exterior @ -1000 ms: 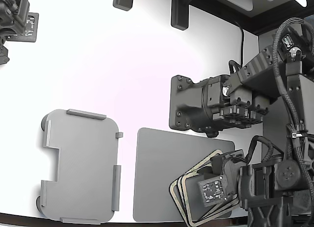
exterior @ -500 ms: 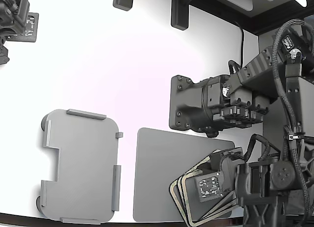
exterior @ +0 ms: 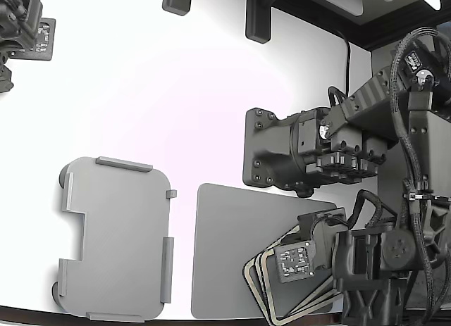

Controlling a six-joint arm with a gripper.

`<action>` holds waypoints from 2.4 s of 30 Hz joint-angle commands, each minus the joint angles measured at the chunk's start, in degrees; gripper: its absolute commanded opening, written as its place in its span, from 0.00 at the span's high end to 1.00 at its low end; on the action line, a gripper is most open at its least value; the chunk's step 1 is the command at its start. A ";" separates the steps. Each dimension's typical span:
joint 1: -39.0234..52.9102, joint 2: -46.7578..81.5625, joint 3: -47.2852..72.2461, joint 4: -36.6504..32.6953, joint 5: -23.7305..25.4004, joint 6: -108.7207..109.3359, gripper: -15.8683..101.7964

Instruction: Move top rectangular frame to the holder.

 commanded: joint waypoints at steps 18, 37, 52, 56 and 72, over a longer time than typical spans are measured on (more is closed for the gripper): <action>-0.18 3.34 1.58 -0.79 -0.44 0.70 0.41; -0.18 3.16 2.90 -1.67 -0.88 0.88 0.83; -1.05 4.66 -6.42 8.35 2.02 3.43 0.96; -3.25 6.33 -10.46 10.99 6.06 8.44 0.96; -26.98 -1.76 -27.60 12.04 18.98 43.24 0.96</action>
